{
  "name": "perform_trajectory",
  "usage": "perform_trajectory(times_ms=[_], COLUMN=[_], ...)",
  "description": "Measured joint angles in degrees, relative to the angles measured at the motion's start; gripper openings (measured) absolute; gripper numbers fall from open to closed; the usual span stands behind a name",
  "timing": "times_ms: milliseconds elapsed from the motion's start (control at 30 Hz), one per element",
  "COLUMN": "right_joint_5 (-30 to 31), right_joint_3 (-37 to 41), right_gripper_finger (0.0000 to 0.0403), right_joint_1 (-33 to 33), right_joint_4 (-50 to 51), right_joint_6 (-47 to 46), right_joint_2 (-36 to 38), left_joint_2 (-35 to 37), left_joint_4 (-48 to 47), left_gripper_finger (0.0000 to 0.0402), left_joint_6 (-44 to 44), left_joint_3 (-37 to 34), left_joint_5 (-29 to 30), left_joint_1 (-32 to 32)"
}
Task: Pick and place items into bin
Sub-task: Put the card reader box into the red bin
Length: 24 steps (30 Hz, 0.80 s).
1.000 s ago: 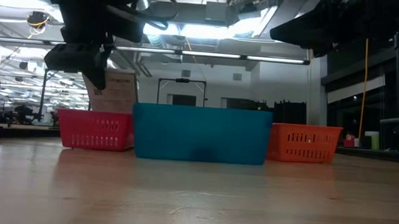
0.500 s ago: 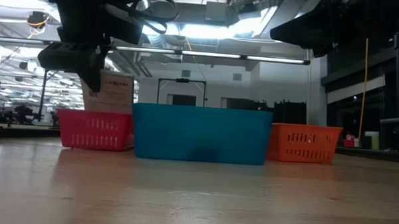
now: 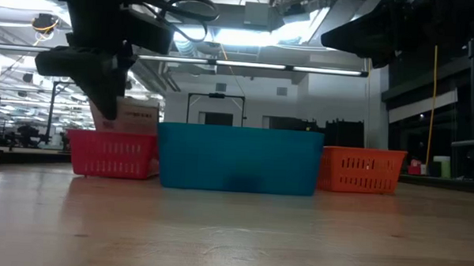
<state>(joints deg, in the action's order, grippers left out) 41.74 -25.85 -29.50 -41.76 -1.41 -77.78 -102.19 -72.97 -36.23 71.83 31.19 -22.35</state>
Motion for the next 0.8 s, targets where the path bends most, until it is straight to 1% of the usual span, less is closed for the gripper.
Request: perform_trajectory(times_ms=[200, 400, 500, 633, 800], right_joint_5=[0.0, 0.0, -0.4, -1.5, -1.5], right_joint_3=[0.0, 0.0, 0.0, 0.0, 0.0], right_gripper_finger=[0.0000, 0.0000, 0.0000, 0.0000, 0.0000], right_joint_1=[0.0, 0.0, 0.0, 0.0, 0.0], right_joint_4=[0.0, 0.0, 0.0, 0.0, 0.0], right_joint_6=[0.0, 0.0, 0.0, 0.1, 0.2], right_joint_2=[0.0, 0.0, 0.0, 0.0, 0.0], left_joint_2=[0.0, 0.0, 0.0, 0.0, 0.0], left_joint_4=[0.0, 0.0, 0.0, 0.2, 3.6], left_gripper_finger=[0.0130, 0.0130, 0.0130, 0.0130, 0.0130], left_joint_6=[2.2, 4.5, 4.8, 8.0, 11.3], left_joint_3=[0.0, 0.0, 0.0, 0.0, 0.0], left_joint_5=[-0.2, -5.2, -5.2, -4.9, -5.7], left_joint_1=[0.1, 2.0, 3.3, 4.7, 6.1])
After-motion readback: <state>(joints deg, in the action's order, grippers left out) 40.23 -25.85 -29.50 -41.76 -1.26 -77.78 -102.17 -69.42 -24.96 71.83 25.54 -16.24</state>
